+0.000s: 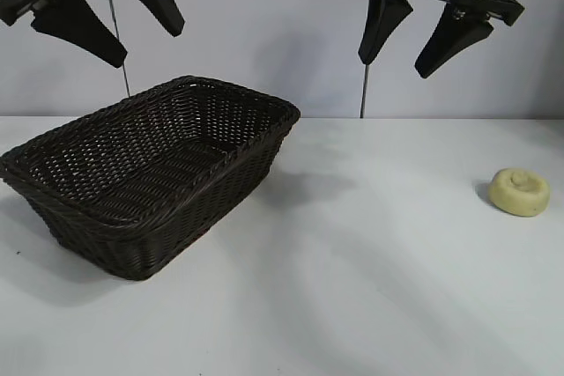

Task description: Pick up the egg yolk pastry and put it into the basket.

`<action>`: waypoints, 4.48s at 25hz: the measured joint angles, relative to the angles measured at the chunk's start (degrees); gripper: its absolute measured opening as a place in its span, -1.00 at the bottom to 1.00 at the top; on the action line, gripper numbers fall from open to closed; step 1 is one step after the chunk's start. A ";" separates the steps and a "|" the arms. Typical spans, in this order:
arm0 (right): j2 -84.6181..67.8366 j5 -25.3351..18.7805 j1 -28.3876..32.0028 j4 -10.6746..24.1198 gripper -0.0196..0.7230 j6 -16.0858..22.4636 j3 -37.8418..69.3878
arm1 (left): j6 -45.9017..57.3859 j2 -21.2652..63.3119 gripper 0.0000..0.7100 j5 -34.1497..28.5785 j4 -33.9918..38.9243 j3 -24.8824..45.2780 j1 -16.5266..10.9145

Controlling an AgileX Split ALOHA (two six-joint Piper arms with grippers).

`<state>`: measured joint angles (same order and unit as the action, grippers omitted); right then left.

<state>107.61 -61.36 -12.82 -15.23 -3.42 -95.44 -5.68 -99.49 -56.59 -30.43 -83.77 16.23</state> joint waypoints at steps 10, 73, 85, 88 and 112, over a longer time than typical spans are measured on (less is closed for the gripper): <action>0.00 -0.17 0.00 0.00 0.39 0.13 0.00 | 0.00 0.00 0.35 0.00 0.00 0.00 0.00; 0.00 -0.64 0.00 1.75 0.39 0.13 0.00 | 54.56 -5.40 -0.72 20.66 12.98 24.46 -0.11; 0.00 -1.28 0.00 2.00 0.39 0.13 0.00 | 22.41 -4.93 -0.72 7.70 3.98 14.65 -5.93; 0.00 -1.72 0.00 2.00 0.39 0.13 0.00 | 17.00 -6.19 -0.72 4.21 3.96 11.55 -5.99; 0.00 -1.74 0.00 2.07 0.39 0.13 0.00 | 1.83 -23.24 -0.72 -4.30 5.71 -5.29 -1.13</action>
<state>107.61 -63.10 -12.82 -13.16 -3.29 -95.44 -3.85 -122.74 -60.89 -24.72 -89.05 15.09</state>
